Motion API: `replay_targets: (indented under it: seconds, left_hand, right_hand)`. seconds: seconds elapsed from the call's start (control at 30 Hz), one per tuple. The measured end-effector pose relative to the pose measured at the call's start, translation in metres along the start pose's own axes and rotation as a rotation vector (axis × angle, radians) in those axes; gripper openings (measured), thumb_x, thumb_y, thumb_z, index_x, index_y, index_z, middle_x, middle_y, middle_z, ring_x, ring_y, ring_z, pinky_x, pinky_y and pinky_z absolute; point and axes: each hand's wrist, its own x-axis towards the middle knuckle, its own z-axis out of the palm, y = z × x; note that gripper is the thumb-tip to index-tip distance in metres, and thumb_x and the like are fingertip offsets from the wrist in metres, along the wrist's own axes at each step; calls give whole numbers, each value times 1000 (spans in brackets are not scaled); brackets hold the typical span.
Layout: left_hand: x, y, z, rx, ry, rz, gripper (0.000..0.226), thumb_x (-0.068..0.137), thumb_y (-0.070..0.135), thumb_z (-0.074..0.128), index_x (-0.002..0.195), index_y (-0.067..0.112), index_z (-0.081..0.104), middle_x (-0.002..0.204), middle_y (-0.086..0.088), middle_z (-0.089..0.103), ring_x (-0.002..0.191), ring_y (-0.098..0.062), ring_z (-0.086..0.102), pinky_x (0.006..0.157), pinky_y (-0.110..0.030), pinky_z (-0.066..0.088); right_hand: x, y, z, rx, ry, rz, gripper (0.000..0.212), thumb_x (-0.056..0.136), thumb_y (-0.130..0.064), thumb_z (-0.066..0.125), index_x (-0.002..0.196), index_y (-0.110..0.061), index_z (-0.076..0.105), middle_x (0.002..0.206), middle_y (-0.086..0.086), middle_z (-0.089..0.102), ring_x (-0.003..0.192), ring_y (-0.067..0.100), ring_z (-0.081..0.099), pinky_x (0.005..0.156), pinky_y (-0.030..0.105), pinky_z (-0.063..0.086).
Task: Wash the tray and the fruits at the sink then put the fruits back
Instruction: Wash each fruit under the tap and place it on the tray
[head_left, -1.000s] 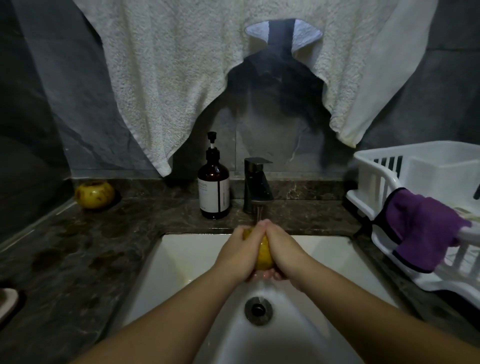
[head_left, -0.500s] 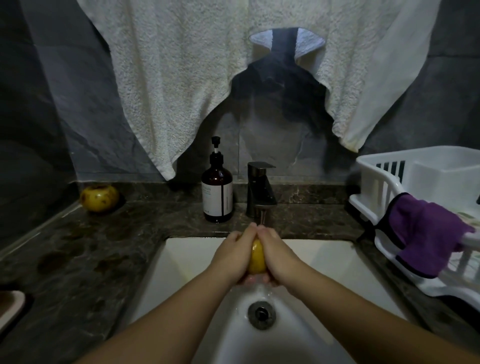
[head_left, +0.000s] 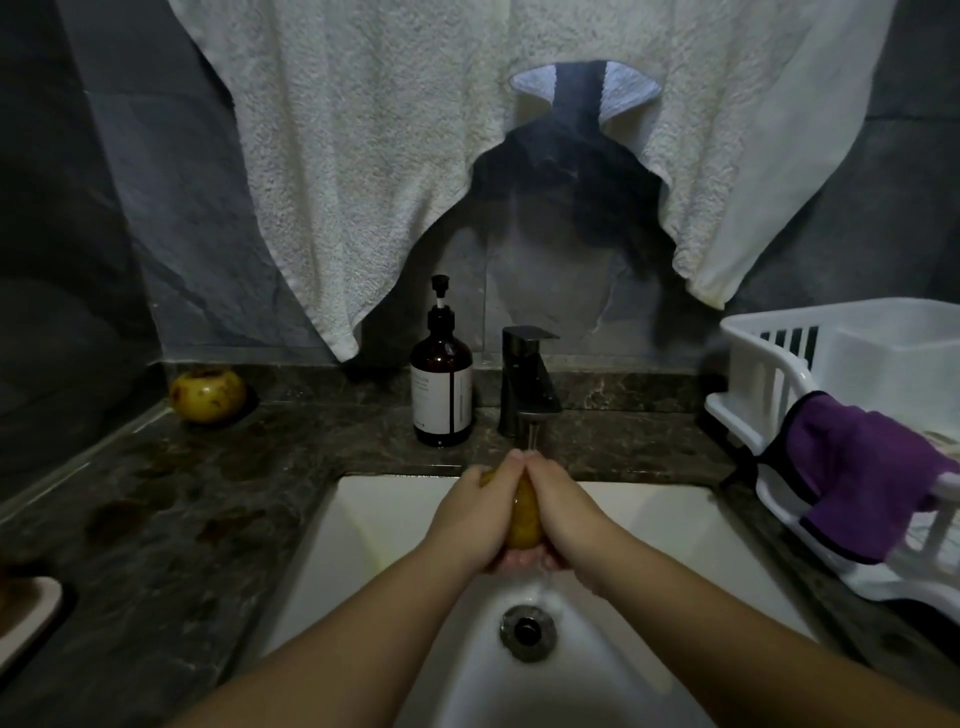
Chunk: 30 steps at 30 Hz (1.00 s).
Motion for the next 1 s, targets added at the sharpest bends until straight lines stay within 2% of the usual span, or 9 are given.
replay_targets:
  seconds: [0.1, 0.27, 0.37, 0.43, 0.5, 0.57, 0.73, 0.9, 1.0]
  left_hand:
    - [-4, 4, -6, -95, -134, -147, 63, 96, 77, 42, 121, 25, 67, 90, -7, 76, 75, -20, 75, 71, -31, 60]
    - [-1, -2, -1, 176, 50, 57, 58, 93, 79, 44, 118, 29, 59, 100, -6, 69, 85, -26, 72, 66, -37, 62]
    - [-3, 2, -5, -91, -106, -144, 59, 96, 78, 41, 119, 29, 66, 105, -14, 74, 88, -30, 76, 76, -40, 63]
    - [-2, 2, -8, -111, -126, -152, 57, 97, 77, 41, 117, 31, 68, 100, -13, 77, 80, -26, 77, 67, -35, 61]
    - [-2, 3, -10, -136, -163, -157, 57, 94, 78, 46, 120, 31, 65, 99, -14, 79, 79, -28, 79, 70, -37, 63]
    - [-5, 7, -15, -237, -295, -245, 66, 91, 79, 51, 126, 26, 64, 101, -17, 79, 78, -26, 79, 62, -32, 63]
    - [-11, 10, -24, -457, -382, -395, 71, 97, 72, 46, 131, 12, 62, 112, -27, 75, 77, -30, 79, 56, -33, 64]
    - [-7, 6, -20, -507, -381, -427, 70, 101, 70, 37, 131, 12, 62, 115, -26, 74, 75, -31, 78, 60, -35, 63]
    - [-5, 4, -19, -480, -370, -413, 72, 96, 74, 46, 128, 13, 67, 111, -20, 76, 76, -29, 74, 64, -34, 63]
  right_hand:
    - [2, 7, -3, -236, 68, -194, 30, 104, -62, 32, 112, -42, 52, 108, 0, 63, 95, 19, 65, 83, 44, 58]
    - [-8, -2, 0, 84, -42, 145, 49, 95, -76, 34, 112, -34, 53, 69, 4, 65, 47, 14, 58, 44, 19, 40]
    - [-3, 7, 2, -180, 18, -147, 35, 101, -65, 36, 126, -43, 48, 111, 0, 62, 87, 16, 66, 72, 35, 60]
    - [-2, 10, -2, -237, 2, -281, 32, 102, -60, 40, 131, -48, 48, 126, -3, 57, 110, 17, 61, 96, 45, 55]
    - [-3, 5, -6, -134, -31, -271, 28, 103, -57, 43, 128, -48, 50, 127, -2, 59, 112, 17, 61, 100, 45, 53]
    - [-7, -1, -13, -115, -77, -247, 23, 102, -54, 47, 125, -51, 51, 124, -4, 60, 109, 15, 62, 96, 39, 56]
    - [-13, 0, -37, -46, -133, -303, 33, 98, -29, 67, 127, -37, 53, 116, -2, 62, 82, 9, 64, 51, 13, 47]
    - [-10, 3, -41, -267, -22, -434, 21, 91, -43, 72, 104, -50, 57, 122, -11, 55, 106, 12, 61, 78, 27, 59]
    - [-10, 5, -45, -322, -13, -457, 16, 90, -47, 72, 96, -54, 59, 117, -15, 53, 102, 12, 61, 75, 28, 59]
